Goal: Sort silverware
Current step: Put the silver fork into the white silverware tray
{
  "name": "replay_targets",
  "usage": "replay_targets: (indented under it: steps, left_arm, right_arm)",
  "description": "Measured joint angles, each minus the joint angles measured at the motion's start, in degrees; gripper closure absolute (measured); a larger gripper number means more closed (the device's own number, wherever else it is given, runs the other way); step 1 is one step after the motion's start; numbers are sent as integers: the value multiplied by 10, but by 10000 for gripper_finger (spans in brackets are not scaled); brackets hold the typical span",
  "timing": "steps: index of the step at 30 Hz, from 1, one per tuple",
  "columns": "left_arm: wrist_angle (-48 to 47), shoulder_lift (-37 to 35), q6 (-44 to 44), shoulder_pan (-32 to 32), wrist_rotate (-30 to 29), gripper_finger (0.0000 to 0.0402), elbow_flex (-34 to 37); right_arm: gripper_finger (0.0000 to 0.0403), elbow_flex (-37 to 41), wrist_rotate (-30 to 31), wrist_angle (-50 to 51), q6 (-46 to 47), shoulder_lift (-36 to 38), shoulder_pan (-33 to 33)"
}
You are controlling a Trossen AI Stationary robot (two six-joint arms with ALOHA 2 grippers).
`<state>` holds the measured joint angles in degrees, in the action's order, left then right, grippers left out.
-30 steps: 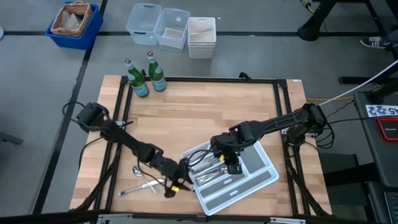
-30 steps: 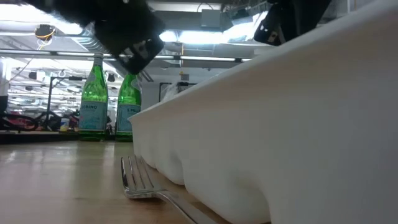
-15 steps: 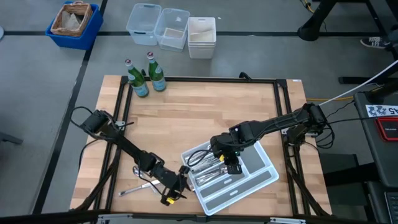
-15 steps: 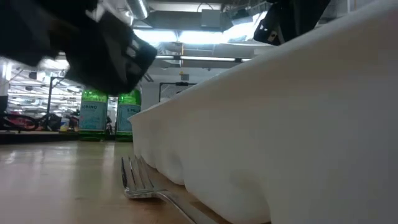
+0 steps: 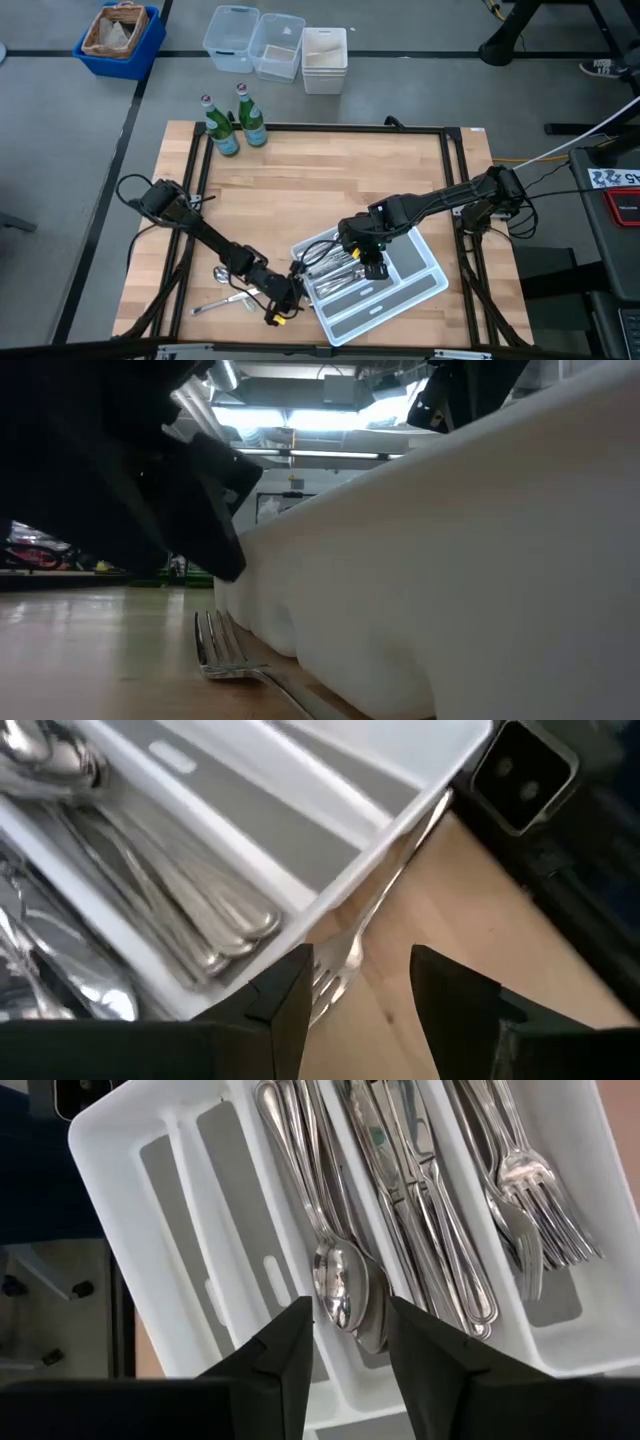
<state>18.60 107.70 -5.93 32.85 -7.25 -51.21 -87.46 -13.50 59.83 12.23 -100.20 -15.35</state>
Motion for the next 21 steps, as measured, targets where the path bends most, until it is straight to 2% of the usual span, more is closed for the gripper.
replay_targets:
  steps: [14,21]
  left_arm:
    - [-22,15,4,-18,-1,245,0]
    - [-55,13,6,-21,17,245,-2]
  right_arm:
    - [272,0,0,-2,1,0,0]
    - [272,0,0,-2,1,0,0]
